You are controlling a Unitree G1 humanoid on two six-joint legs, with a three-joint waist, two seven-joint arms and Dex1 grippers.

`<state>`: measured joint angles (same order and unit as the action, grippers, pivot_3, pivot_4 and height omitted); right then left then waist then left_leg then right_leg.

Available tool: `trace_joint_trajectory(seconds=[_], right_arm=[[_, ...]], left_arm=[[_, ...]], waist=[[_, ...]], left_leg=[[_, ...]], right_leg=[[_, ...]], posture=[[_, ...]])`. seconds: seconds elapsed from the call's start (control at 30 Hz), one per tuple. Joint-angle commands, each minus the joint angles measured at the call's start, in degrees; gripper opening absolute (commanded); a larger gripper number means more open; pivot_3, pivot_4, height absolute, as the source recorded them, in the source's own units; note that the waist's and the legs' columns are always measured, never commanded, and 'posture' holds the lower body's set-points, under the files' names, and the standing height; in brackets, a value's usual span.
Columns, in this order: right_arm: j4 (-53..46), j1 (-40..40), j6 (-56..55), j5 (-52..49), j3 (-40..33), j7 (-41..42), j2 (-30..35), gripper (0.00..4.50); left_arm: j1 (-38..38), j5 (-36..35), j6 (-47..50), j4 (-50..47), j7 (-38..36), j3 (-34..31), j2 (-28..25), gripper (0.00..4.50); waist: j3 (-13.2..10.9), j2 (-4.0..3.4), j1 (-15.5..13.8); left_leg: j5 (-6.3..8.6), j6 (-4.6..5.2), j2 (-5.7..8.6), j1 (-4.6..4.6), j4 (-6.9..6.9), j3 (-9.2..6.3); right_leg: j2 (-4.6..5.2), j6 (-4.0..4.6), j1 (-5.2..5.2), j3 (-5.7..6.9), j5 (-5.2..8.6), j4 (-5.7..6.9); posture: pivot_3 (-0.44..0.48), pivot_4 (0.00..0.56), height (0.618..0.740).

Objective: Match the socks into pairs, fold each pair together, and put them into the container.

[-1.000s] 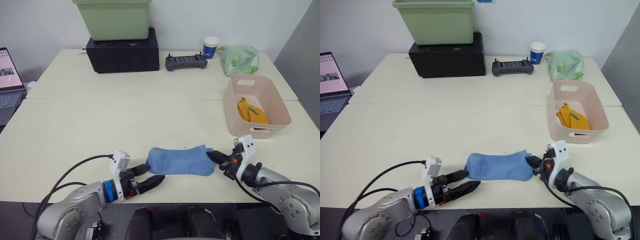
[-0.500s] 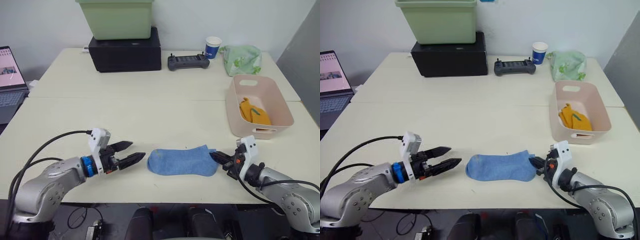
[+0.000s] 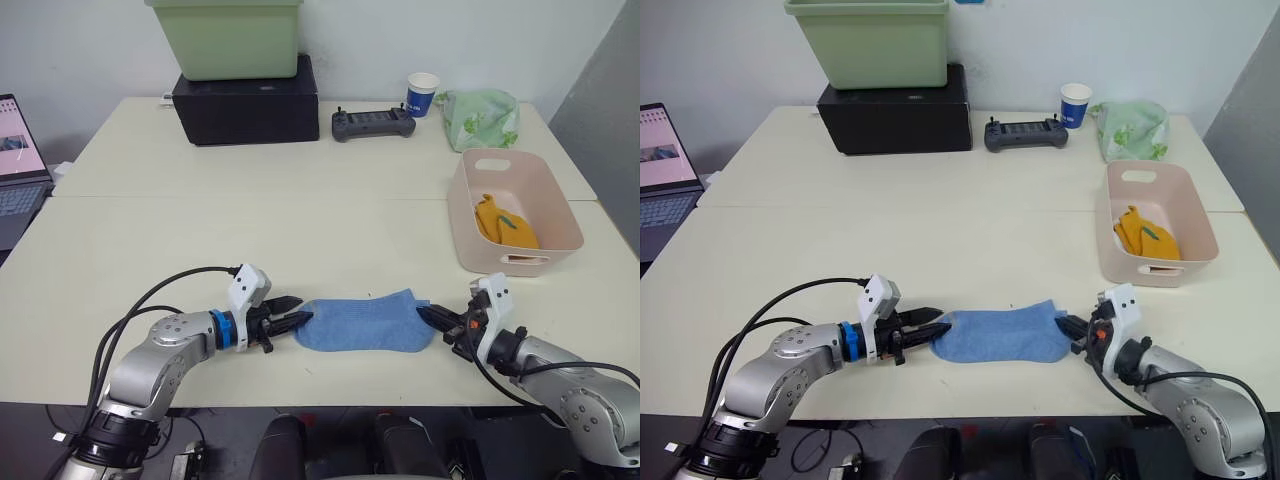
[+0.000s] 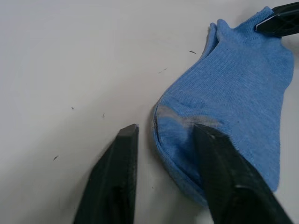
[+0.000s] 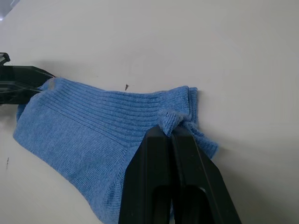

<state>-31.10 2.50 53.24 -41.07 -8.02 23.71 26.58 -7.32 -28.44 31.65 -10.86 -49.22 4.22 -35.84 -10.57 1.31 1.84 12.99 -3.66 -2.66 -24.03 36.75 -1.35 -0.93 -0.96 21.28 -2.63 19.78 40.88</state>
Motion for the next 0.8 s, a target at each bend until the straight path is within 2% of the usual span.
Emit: trace_joint_trajectory(seconds=[0.03,0.07,0.17,0.27,0.53,0.7,0.8], right_arm=[[-0.6,-1.3,-2.2,0.9,1.2,1.1,0.4,0.0],[-0.6,-1.5,-2.4,1.3,1.4,1.0,0.4,0.0],[-0.3,-2.0,-3.1,1.4,1.2,1.0,0.0,0.0],[0.3,-2.1,-3.9,1.9,-0.1,1.2,0.7,0.69],[-0.1,-2.6,-5.3,1.7,-2.3,3.6,4.4,3.34],[-1.8,-3.2,-8.6,1.3,0.4,8.7,4.9,3.34],[-1.4,-2.4,-10.9,4.1,5.0,11.1,5.4,2.72]], left_arm=[[0.3,-0.4,-0.7,-1.4,-0.6,-1.9,-0.3,0.35],[0.4,-0.6,-0.4,-1.7,-0.5,-2.2,-0.2,0.03],[0.9,-1.0,0.2,-2.3,-0.1,-3.0,-0.2,0.01],[2.0,-1.0,0.6,-3.0,0.3,-3.9,-0.4,0.0],[2.7,-0.7,0.5,-3.6,0.3,-3.7,0.0,0.0],[3.0,-0.7,0.3,-3.7,0.1,-3.7,0.1,0.0],[3.1,-0.7,0.2,-3.7,0.2,-3.7,0.2,0.0]], waist=[[0.0,0.0,0.0],[0.0,0.0,0.0],[0.0,0.0,0.0],[0.0,0.0,0.0],[0.0,0.0,0.0],[0.0,0.0,0.0],[0.0,0.0,0.0]], left_leg=[[0.0,0.0,0.0,0.0,0.0,0.0],[0.0,0.0,-0.01,0.0,0.0,-0.01],[0.0,0.0,-0.02,-0.01,0.0,-0.02],[0.0,0.0,-0.02,0.0,0.0,-0.01],[0.0,0.0,-0.01,0.0,0.0,-0.01],[0.0,0.0,-0.01,0.01,0.0,-0.01],[0.0,0.0,-0.01,0.01,0.0,-0.03]], right_leg=[[0.0,0.0,0.0,0.0,0.0,0.0],[0.0,0.0,0.0,0.01,0.0,0.0],[0.0,0.0,0.0,0.01,0.0,0.0],[0.01,0.0,0.0,0.0,0.0,0.0],[0.01,0.0,-0.01,0.01,0.0,0.0],[0.01,0.0,-0.01,0.01,0.0,0.0],[0.01,0.01,-0.02,0.03,0.0,0.0]], posture=[[0.0,0.15,0.74],[0.0,0.15,0.74],[0.0,0.15,0.74],[0.0,0.15,0.74],[0.0,0.15,0.74],[0.0,0.15,0.74],[0.0,0.15,0.74]])
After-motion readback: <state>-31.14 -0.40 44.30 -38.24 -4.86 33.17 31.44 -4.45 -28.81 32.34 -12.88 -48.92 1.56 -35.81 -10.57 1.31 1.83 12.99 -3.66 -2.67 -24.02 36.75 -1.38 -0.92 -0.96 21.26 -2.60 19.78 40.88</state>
